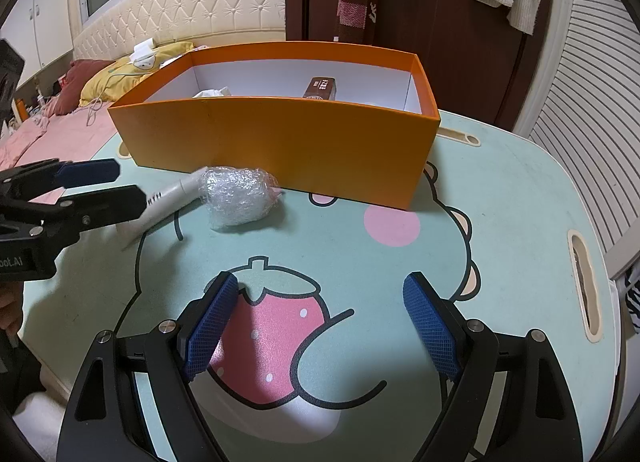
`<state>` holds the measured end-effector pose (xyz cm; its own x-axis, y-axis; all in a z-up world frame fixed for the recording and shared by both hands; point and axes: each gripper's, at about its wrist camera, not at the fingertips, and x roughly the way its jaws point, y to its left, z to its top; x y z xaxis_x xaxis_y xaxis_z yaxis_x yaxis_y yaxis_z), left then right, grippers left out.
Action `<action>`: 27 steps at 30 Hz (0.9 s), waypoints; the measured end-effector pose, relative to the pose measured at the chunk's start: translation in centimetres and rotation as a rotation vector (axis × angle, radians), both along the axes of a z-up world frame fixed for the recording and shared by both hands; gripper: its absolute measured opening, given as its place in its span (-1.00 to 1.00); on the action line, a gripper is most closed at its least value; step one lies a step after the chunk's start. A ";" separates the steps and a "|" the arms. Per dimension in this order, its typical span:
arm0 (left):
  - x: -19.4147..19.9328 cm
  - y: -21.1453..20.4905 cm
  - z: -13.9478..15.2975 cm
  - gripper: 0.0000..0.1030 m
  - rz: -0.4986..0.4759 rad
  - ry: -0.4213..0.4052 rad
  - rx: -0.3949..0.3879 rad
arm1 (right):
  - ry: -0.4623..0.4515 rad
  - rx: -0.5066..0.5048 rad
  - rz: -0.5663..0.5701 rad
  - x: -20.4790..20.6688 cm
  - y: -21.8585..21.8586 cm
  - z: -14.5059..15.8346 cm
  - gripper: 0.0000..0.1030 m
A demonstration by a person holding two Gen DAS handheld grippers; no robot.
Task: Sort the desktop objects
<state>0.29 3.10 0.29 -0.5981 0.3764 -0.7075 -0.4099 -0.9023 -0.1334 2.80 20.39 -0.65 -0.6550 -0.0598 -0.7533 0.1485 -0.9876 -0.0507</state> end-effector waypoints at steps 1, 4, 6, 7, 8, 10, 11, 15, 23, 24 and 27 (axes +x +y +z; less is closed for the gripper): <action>-0.2 0.3 -0.2 0.42 -0.008 -0.005 -0.003 | 0.000 0.000 0.000 0.0 0.0 0.0 0.65; -0.5 1.1 -0.9 0.23 -0.025 -0.009 -0.010 | 0.000 0.000 -0.002 0.1 -0.1 0.0 0.65; -0.4 1.5 -1.1 -0.05 -0.036 -0.004 -0.032 | 0.000 0.000 -0.002 0.1 -0.1 0.0 0.65; -0.3 1.7 -1.1 -0.25 -0.040 0.001 -0.045 | 0.000 0.001 -0.002 0.2 -0.1 0.0 0.65; -0.2 1.8 -1.2 -0.48 -0.041 0.003 -0.053 | 0.000 0.001 -0.002 0.2 -0.2 0.0 0.65; 0.2 1.5 -1.2 -0.56 -0.029 -0.004 -0.048 | 0.000 0.000 -0.002 0.2 -0.2 0.0 0.65; 0.5 1.3 -1.2 -0.56 -0.020 -0.009 -0.043 | 0.000 0.000 -0.002 0.2 -0.2 -0.1 0.65; 2.2 0.0 -1.5 -0.56 0.055 0.012 -0.015 | 0.000 0.000 0.000 -0.1 0.0 0.0 0.65; 3.0 0.6 -2.0 -0.25 0.078 0.070 -0.040 | -0.018 0.004 0.001 -0.2 0.2 -0.1 0.89; 2.9 0.6 -2.0 -0.06 0.072 0.065 -0.038 | -0.018 0.004 0.001 -0.2 0.2 -0.1 0.89; 2.8 0.6 -2.0 0.41 0.062 0.056 -0.027 | -0.018 0.004 -0.003 -0.2 0.3 -0.1 0.89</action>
<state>3.04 3.73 -1.70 -0.6585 0.3184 -0.6819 -0.3594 -0.9291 -0.0868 2.61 20.66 -0.75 -0.6417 -0.0547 -0.7650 0.1462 -0.9879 -0.0520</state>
